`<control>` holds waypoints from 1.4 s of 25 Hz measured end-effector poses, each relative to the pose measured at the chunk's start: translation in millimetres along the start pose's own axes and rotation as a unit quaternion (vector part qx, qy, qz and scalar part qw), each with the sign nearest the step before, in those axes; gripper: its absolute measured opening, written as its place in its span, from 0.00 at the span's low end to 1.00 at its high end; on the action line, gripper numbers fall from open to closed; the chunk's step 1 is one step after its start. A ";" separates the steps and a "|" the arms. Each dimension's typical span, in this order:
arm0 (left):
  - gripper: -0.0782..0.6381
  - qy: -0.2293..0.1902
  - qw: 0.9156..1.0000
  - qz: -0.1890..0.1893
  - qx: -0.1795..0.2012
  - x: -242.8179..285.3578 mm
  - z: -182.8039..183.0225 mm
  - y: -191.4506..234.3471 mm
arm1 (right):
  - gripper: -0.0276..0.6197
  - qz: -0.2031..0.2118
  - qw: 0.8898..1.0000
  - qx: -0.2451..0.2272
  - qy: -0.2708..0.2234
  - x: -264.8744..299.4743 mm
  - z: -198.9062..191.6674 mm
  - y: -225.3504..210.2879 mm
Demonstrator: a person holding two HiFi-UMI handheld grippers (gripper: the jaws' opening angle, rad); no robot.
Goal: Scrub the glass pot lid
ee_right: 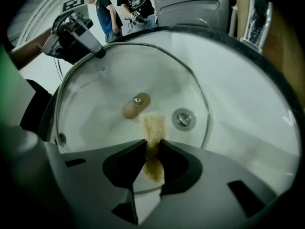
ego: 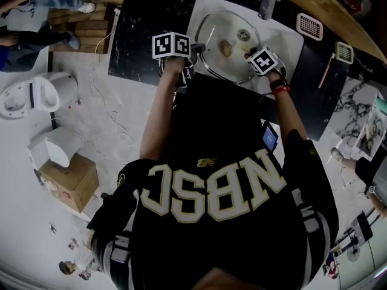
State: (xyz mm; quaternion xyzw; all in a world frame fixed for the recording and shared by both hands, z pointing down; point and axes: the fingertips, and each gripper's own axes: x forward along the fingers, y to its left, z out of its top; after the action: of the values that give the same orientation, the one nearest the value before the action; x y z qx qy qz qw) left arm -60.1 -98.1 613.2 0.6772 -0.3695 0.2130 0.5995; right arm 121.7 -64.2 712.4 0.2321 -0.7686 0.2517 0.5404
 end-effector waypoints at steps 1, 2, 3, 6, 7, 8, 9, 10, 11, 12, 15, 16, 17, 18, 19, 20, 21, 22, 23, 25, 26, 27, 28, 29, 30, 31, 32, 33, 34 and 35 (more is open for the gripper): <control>0.25 0.000 1.000 0.000 0.000 0.1 0.1 -0.1 | 0.19 0.012 1.000 0.001 -0.001 -2.0 -0.1 8.2; 0.25 0.000 1.000 0.000 0.000 0.0 0.4 -0.3 | 0.19 0.025 1.000 0.003 -0.002 -4.2 0.6 16.7; 0.25 0.000 1.000 0.001 0.001 -0.2 0.6 -0.4 | 0.19 0.040 0.999 0.006 -0.005 -6.6 2.1 25.8; 0.25 -0.001 1.000 0.001 0.001 -0.4 0.6 -0.6 | 0.19 0.082 0.996 0.010 -0.023 -14.9 11.9 55.3; 0.25 -0.001 1.000 0.001 0.001 -0.4 0.3 -0.7 | 0.19 0.090 0.996 0.008 -0.029 -17.4 15.8 64.0; 0.25 -0.002 1.000 0.001 0.002 -0.5 0.1 -0.8 | 0.19 0.092 0.995 0.003 -0.032 -19.3 19.5 70.6; 0.25 -0.002 1.000 0.000 0.002 -0.4 0.0 -0.8 | 0.18 0.090 0.995 -0.005 -0.030 -20.4 22.6 74.9; 0.25 -0.002 1.000 0.000 0.002 -0.2 0.3 -0.7 | 0.18 0.086 0.996 -0.013 -0.026 -20.8 24.8 77.1; 0.25 -0.003 1.000 -0.001 0.001 -0.4 0.8 -0.5 | 0.18 0.082 0.996 -0.022 -0.019 -20.6 26.1 77.8; 0.25 -0.004 1.000 -0.001 -0.001 -0.8 1.2 -0.2 | 0.18 0.080 0.996 -0.029 -0.011 -20.2 27.0 77.9; 0.25 -0.008 1.000 -0.002 -0.005 -1.8 2.1 0.4 | 0.18 0.084 0.995 -0.046 0.005 -20.0 30.2 80.1; 0.25 -0.008 1.000 -0.002 -0.005 -1.8 2.1 0.2 | 0.18 0.091 0.995 -0.047 0.002 -20.9 33.9 83.2; 0.25 -0.008 1.000 -0.002 -0.004 -1.6 2.0 -0.1 | 0.18 0.102 0.994 -0.045 -0.005 -22.2 39.7 87.8; 0.25 -0.008 1.000 -0.001 -0.004 -1.4 2.0 -0.2 | 0.18 0.111 0.993 -0.045 -0.011 -23.5 46.3 92.8; 0.25 -0.008 1.000 0.000 -0.004 -1.2 2.0 -0.2 | 0.18 0.114 0.992 -0.052 -0.013 -24.2 51.9 96.8; 0.25 -0.008 1.000 0.000 -0.004 -1.1 1.9 0.1 | 0.18 0.113 0.991 -0.066 -0.009 -24.3 55.8 99.0; 0.25 -0.008 1.000 0.000 -0.005 -1.0 1.7 0.4 | 0.19 0.111 0.991 -0.080 -0.007 -23.8 59.0 99.5; 0.25 -0.008 1.000 -0.001 -0.005 -1.1 1.6 0.5 | 0.19 0.114 0.990 -0.085 -0.013 -23.3 63.3 99.1; 0.25 -0.008 1.000 -0.002 -0.005 -1.3 1.5 0.3 | 0.19 0.122 0.989 -0.077 -0.027 -22.7 69.5 98.3; 0.25 -0.008 1.000 -0.003 -0.002 -1.5 1.9 -0.6 | 0.19 0.155 0.985 -0.046 -0.060 -21.4 83.1 96.0; 0.25 -0.008 1.000 -0.002 -0.002 -1.4 2.2 -0.6 | 0.19 0.173 0.982 -0.031 -0.073 -20.2 89.0 93.7; 0.25 -0.008 1.000 -0.001 -0.002 -1.4 2.3 -0.4 | 0.19 0.189 0.978 -0.016 -0.085 -18.7 94.5 90.0; 0.25 -0.007 1.000 -0.001 -0.002 -1.4 2.2 -0.2 | 0.19 0.203 0.974 0.001 -0.099 -17.3 100.0 84.7; 0.25 -0.007 1.000 -0.002 -0.003 -1.3 1.9 -0.2 | 0.19 0.214 0.970 0.021 -0.116 -16.1 105.9 77.8; 0.25 -0.006 1.000 -0.003 -0.003 -1.1 1.6 -0.3 | 0.18 0.220 0.965 0.042 -0.134 -14.8 112.0 69.5; 0.25 -0.006 1.000 -0.003 -0.002 -1.0 1.4 -0.5 | 0.18 0.222 0.961 0.063 -0.152 -12.9 118.0 60.4; 0.25 -0.005 1.000 -0.003 -0.002 -0.8 1.5 -0.5 | 0.18 0.223 0.956 0.085 -0.169 -10.2 123.6 50.8; 0.25 -0.005 1.000 -0.003 -0.002 -0.7 1.6 -0.3 | 0.18 0.222 0.951 0.109 -0.185 -7.1 129.0 41.2; 0.25 -0.004 1.000 -0.002 -0.003 -0.7 1.7 0.0 | 0.18 0.221 0.945 0.132 -0.202 -4.3 133.8 32.1; 0.25 -0.004 1.000 -0.002 -0.003 -0.7 1.6 0.3 | 0.18 0.219 0.939 0.152 -0.218 -2.0 137.7 23.8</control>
State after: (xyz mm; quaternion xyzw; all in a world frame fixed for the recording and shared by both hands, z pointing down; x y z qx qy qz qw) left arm -61.1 -99.4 612.5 0.6766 -0.3716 0.2081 0.6007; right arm 9.1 -133.7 667.5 0.1866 -0.8521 0.4209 0.2490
